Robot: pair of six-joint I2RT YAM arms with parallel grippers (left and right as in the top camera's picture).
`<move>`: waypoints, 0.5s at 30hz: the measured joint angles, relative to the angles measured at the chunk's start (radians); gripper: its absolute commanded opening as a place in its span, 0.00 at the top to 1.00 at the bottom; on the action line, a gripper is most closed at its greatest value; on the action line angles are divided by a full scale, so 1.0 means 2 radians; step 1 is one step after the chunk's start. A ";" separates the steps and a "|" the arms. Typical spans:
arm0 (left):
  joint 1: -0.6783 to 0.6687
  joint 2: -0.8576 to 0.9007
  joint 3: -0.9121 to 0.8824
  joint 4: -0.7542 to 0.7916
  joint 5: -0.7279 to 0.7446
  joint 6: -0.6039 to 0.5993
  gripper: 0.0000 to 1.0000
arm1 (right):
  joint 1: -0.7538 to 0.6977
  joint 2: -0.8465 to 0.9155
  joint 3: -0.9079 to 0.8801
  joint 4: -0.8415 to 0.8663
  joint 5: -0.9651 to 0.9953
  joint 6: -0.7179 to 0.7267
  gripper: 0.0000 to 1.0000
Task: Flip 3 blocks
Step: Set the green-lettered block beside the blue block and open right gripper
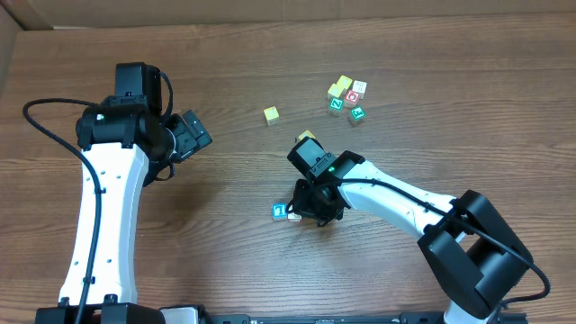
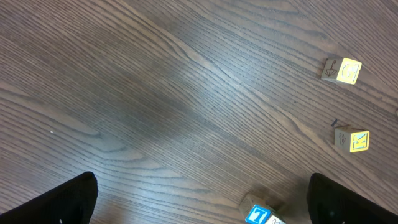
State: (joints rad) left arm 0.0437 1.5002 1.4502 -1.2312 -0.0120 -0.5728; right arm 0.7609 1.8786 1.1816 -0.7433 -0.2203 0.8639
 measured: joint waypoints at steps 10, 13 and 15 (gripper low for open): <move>0.000 0.000 0.000 0.000 0.000 0.000 0.01 | 0.000 0.000 0.000 0.018 0.009 0.000 0.92; 0.000 0.000 0.000 0.000 0.000 0.000 0.00 | 0.000 0.000 0.000 0.018 0.009 0.000 0.92; 0.000 0.000 0.000 0.000 0.000 0.000 0.00 | 0.000 0.000 0.000 0.018 0.010 0.000 0.96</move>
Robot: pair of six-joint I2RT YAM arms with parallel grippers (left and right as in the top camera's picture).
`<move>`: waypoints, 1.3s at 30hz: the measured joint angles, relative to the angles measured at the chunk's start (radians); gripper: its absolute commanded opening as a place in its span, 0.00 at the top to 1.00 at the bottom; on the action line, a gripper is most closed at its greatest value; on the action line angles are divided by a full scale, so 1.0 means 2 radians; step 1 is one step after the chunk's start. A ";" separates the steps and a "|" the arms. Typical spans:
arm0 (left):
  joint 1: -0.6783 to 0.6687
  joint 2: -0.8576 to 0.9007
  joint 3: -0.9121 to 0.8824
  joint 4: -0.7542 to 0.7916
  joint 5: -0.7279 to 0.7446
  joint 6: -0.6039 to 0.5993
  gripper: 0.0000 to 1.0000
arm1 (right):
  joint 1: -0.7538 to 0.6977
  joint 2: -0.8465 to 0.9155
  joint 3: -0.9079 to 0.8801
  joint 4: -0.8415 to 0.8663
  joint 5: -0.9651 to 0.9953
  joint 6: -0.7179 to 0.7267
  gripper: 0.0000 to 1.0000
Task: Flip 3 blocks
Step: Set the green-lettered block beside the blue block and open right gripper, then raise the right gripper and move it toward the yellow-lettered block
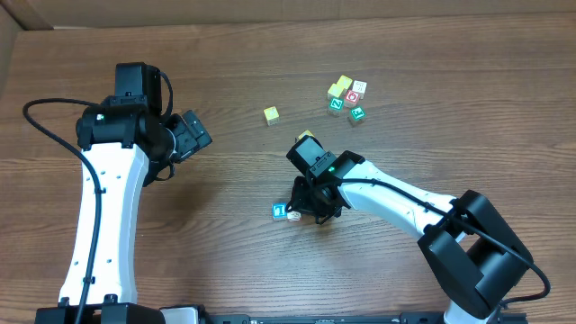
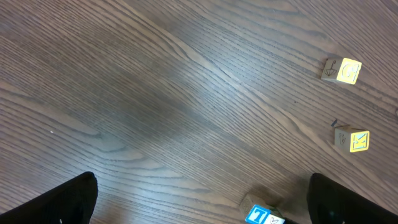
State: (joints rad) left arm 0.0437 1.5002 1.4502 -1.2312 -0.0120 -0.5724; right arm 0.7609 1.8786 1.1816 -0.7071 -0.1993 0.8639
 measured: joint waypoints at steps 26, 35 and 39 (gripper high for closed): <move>0.000 0.000 0.000 0.000 0.000 0.000 0.00 | 0.066 0.000 0.022 -0.122 0.001 -0.148 0.96; 0.000 0.000 0.000 0.000 0.000 0.000 0.00 | 0.086 0.000 0.022 -0.086 0.036 -0.147 0.96; 0.000 0.000 0.000 0.000 0.000 0.000 0.00 | 0.086 0.000 0.022 -0.065 0.039 -0.146 0.96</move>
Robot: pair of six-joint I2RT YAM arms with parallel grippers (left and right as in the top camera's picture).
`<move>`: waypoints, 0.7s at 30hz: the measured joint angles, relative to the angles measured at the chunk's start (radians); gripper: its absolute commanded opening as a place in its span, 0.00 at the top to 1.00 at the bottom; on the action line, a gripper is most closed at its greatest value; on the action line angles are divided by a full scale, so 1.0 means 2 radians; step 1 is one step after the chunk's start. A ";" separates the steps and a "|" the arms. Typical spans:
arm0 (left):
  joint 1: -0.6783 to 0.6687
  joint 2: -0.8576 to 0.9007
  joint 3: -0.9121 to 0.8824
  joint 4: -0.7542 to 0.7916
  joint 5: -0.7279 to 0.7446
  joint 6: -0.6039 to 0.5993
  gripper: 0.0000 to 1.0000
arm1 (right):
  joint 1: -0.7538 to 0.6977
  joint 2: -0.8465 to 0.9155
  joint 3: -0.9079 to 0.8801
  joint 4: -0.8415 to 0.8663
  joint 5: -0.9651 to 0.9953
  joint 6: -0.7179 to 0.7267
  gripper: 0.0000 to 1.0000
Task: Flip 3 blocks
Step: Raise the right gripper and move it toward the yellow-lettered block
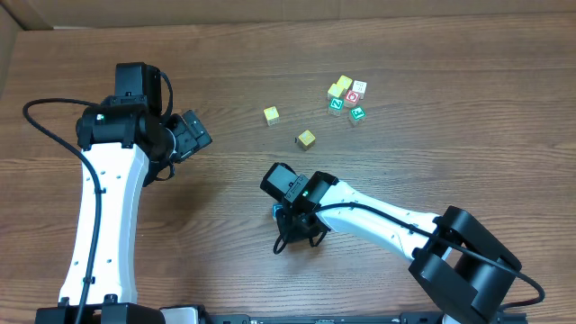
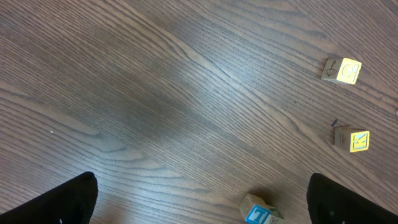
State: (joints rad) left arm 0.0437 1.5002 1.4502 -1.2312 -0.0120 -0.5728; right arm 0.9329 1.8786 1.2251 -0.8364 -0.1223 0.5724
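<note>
A blue-faced block (image 2: pixel 257 211) rests tilted on the wood at the bottom edge of the left wrist view. From overhead only a sliver of this blue block (image 1: pixel 277 211) shows, beside the body of my right gripper (image 1: pixel 298 242). That gripper's fingers stand apart and point toward the table's front, with the block not between them. Further back lie two yellow blocks (image 1: pixel 271 114) (image 1: pixel 306 139), also seen as yellow blocks (image 2: pixel 343 70) (image 2: pixel 352 140) from the wrist. My left gripper (image 2: pixel 202 202) hangs open and empty, well to the left of all of them.
A cluster of several coloured blocks (image 1: pixel 346 95) sits at the back right. The left arm (image 1: pixel 108 198) rises along the left side. The right arm (image 1: pixel 387 220) stretches across from the front right corner.
My right gripper has moved left and toward the front edge, uncovering the nearer yellow block. The blue block has turned and now shows a tan side uppermost. The left arm is unmoved.
My right gripper was low beside the blue block, right of it, and covered the nearer yellow block. It was still at the block half a second later. Now it stands further left and forward, and the block lies tilted with other faces showing.
</note>
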 measured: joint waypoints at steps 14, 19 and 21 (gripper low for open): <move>0.000 0.000 0.000 0.000 0.000 0.000 0.00 | 0.000 0.000 -0.008 0.039 0.013 0.001 0.96; 0.000 0.000 0.000 0.000 0.000 0.000 0.00 | 0.000 0.000 -0.010 0.040 0.013 0.002 0.96; 0.000 0.000 0.000 0.000 0.000 0.000 0.01 | 0.000 0.000 -0.010 0.037 0.013 0.002 0.96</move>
